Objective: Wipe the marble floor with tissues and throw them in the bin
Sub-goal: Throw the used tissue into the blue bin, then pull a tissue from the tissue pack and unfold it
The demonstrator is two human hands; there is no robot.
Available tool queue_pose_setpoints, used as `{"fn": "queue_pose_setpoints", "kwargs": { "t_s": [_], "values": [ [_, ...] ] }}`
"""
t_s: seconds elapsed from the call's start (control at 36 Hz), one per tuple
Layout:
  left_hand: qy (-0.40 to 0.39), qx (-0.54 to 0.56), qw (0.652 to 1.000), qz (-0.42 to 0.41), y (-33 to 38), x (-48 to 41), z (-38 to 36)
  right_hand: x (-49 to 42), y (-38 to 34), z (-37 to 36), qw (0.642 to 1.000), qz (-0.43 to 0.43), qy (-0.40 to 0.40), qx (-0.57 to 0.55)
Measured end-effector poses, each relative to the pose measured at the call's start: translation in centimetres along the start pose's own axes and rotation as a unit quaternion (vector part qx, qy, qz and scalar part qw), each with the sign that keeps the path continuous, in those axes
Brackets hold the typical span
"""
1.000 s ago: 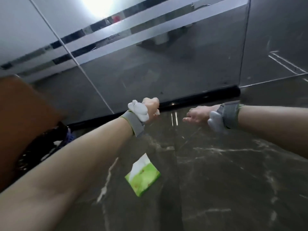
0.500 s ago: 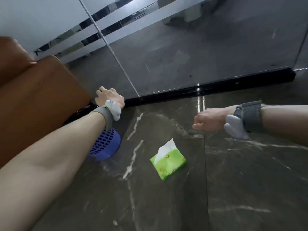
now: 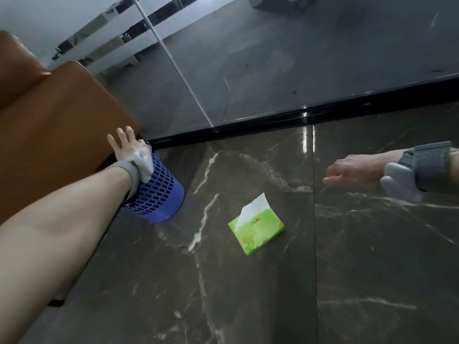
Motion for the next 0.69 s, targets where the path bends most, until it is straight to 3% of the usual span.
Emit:
{"fn": "queue_pose_setpoints", "kwargs": {
  "t_s": [0.06, 0.17, 0.25, 0.36, 0.53, 0.69],
  "values": [
    [0.012, -0.068, 0.995, -0.070, 2.6, 0.6, 0.6, 0.0, 0.1, -0.1, 1.000, 0.000, -0.002, -0.001],
    [0.017, -0.097, 0.974, -0.202, 9.6, 3.3, 2.9, -0.2, -0.3, -0.2, 1.000, 0.002, -0.007, 0.005],
    [0.021, -0.010, 0.936, -0.351, 15.2, 7.6, 3.8, -0.1, -0.3, -0.4, 1.000, -0.001, -0.008, 0.007],
    [-0.028, -0.020, 0.875, -0.484, 20.1, 14.0, 3.5, 0.6, 0.2, -0.6, 1.000, -0.002, -0.010, 0.015],
    [-0.184, -0.128, 0.801, -0.555, 22.0, 19.9, 0.1, 1.9, 2.2, -1.4, 1.000, -0.013, -0.014, 0.023],
    [-0.322, 0.021, 0.823, -0.468, 22.0, 15.2, 5.4, 2.7, 3.7, -1.7, 0.999, -0.024, -0.017, 0.036]
  ]
}}
Point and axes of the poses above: each hand's wrist, its own x-axis away from the middle knuckle, its own z-axis out of the back of the hand, y = z × x, the point moved 6 cm from there along -x, towards the middle knuckle, and after that the axes turned 15 degrees about -x, right-handed, at the moved point
